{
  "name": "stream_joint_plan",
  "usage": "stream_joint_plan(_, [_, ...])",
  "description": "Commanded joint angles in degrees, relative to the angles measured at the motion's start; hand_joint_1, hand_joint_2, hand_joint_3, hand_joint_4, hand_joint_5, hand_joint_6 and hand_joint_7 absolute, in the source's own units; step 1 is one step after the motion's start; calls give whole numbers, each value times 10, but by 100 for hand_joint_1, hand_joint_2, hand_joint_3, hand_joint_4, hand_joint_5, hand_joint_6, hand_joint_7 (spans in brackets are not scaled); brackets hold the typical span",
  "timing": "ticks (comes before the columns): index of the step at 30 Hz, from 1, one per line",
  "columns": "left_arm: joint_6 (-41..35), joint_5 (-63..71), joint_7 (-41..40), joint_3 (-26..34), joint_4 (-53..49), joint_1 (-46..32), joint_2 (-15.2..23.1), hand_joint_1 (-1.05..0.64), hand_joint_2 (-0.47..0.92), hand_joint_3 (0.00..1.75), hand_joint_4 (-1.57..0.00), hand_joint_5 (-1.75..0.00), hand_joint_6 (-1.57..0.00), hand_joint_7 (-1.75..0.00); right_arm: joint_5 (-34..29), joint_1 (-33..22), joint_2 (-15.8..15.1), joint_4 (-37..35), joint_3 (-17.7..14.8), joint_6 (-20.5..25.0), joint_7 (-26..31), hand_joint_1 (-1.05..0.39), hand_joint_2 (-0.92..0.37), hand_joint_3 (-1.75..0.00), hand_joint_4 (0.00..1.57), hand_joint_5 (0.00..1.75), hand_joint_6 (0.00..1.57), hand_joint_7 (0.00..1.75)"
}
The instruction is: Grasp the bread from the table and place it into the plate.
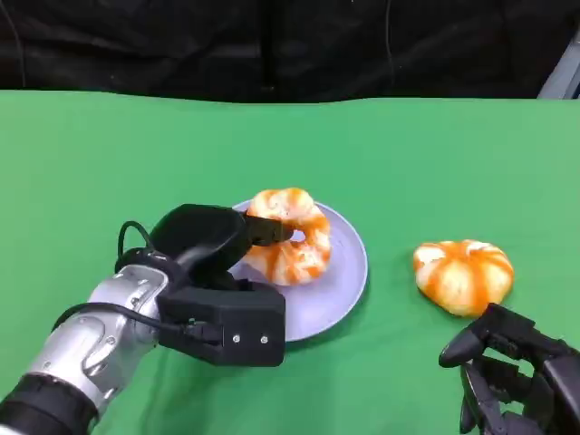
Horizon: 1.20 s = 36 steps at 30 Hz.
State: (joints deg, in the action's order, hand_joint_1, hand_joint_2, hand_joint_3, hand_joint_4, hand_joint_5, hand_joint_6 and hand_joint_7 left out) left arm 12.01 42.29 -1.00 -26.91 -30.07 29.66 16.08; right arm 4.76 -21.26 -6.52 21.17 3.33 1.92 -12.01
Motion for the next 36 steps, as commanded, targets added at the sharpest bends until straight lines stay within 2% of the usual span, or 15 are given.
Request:
stream_joint_plan(1, [5,-7,-10,6,-3,2,5,-81,92,46,-58,-6,-62,-2,3,-3,-1,5,-2,2,2,-8,-69,-102,75,175,63,162])
stream_joint_plan(3, [11,-17,-3,8,-10,3,3,-85,92,46,-55,-5,-60,-1,2,-5,-1,8,-1,3,3,-7,-69,-102,75,175,63,162])
stream_joint_plan(5, [19,-30,4,11,-21,7,2,-97,92,47,-45,-2,-54,-1,1,-7,-1,12,-1,5,4,-7,-69,-102,75,175,63,162])
stream_joint_plan(8, [23,-35,4,9,-26,9,3,-100,92,47,-43,-1,-53,0,1,-8,-1,14,-1,6,4,-6,-69,-102,74,175,63,162])
stream_joint_plan(10, [-7,-93,81,30,3,2,-2,-103,92,51,-31,0,-42,0,3,-9,-2,15,-1,5,3,-6,-69,-102,74,175,63,162])
stream_joint_plan(11, [-47,-139,164,43,27,12,3,-104,92,52,-26,0,-38,0,2,-10,-3,17,-1,6,3,-6,-69,-102,74,175,63,162])
stream_joint_plan(13, [-99,-189,268,57,60,28,14,-105,92,44,-20,0,-28,0,1,-10,-3,19,-1,5,2,-7,-69,-102,75,175,63,162])
stream_joint_plan(17, [-143,-215,344,64,97,38,29,-105,92,51,-23,-2,-27,-1,2,-10,-3,18,-2,3,1,-7,-69,-102,75,175,63,162])
stream_joint_plan(18, [-153,-222,363,65,105,42,34,-105,92,60,-27,-3,-28,-1,3,-10,-3,17,-2,3,1,-7,-69,-102,75,175,63,162])
stream_joint_plan(20, [-166,-230,385,66,115,46,39,-105,92,65,-29,-4,-29,-1,3,-10,-2,17,-2,3,1,-7,-69,-102,75,175,63,162])
stream_joint_plan(23, [-188,-254,458,72,144,71,72,-105,92,71,-36,-6,-35,-3,2,-10,-3,19,-2,4,1,-7,-69,-102,75,175,63,162])
stream_joint_plan(36, [-203,-262,478,70,158,76,82,-105,92,71,-39,-5,-37,-2,0,-10,-4,19,-1,4,2,-7,-69,-102,75,175,63,162])
